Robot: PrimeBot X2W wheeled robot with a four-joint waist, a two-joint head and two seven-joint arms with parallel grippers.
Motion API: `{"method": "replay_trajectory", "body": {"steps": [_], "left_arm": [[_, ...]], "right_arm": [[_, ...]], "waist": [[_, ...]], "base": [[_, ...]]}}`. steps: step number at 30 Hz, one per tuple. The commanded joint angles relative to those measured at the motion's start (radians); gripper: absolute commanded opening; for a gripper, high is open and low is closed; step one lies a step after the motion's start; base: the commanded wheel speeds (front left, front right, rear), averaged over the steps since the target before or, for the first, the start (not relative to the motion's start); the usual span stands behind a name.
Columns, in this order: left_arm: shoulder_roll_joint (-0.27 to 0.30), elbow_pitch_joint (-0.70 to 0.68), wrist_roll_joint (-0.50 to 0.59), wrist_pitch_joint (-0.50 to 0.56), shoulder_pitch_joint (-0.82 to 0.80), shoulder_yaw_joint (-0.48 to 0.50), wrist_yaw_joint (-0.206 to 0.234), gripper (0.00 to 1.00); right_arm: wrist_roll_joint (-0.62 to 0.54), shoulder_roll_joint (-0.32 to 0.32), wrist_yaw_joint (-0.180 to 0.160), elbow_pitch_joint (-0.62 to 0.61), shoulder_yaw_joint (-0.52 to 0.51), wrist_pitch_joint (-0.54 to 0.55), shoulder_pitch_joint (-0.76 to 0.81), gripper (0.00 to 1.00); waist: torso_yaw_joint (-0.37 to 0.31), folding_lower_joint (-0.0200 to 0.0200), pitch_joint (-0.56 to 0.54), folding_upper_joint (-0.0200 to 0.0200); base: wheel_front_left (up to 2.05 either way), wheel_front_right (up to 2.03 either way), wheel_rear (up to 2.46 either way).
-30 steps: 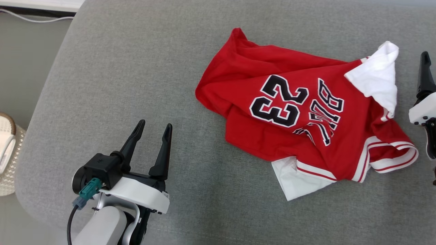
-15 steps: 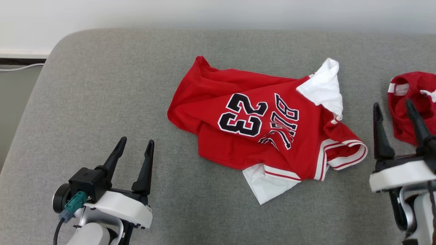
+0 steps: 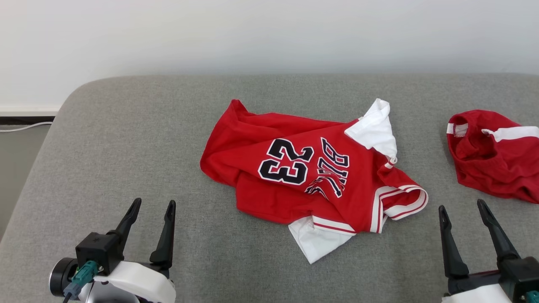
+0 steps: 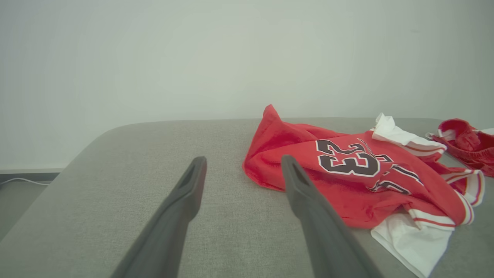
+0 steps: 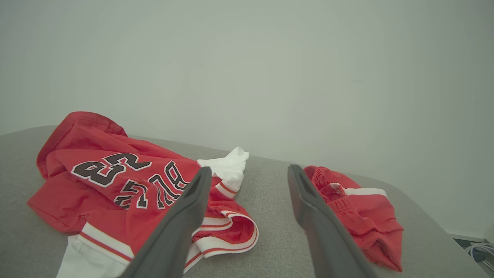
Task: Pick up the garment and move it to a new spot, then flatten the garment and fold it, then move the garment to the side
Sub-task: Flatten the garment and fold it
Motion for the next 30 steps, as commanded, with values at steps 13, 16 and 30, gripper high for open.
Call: {"method": "replay_trajectory", "body": {"steps": [13,16,30], "left_arm": [[0.057,-0.069,-0.002,0.024,0.021,0.049,0.044,1.00],[0.059,-0.075,-0.002,0.028,0.022,0.048,0.047,1.00],[0.060,-0.087,-0.004,0.039,-0.017,0.037,0.036,1.00]], "right_arm": [[-0.003,0.001,0.000,-0.061,0.023,-0.011,0.063,1.00],[0.005,0.001,0.000,-0.064,0.023,-0.011,0.065,1.00],[0.026,0.001,0.000,-0.056,0.033,-0.006,0.033,1.00]], "waist": [[-0.017,0.0000,-0.037,0.0000],[-0.015,0.0000,-0.037,0.0000],[-0.010,0.0000,-0.001,0.0000]], "base": [[0.00,0.00,0.00],[0.00,0.00,0.00],[0.00,0.00,0.00]]}}
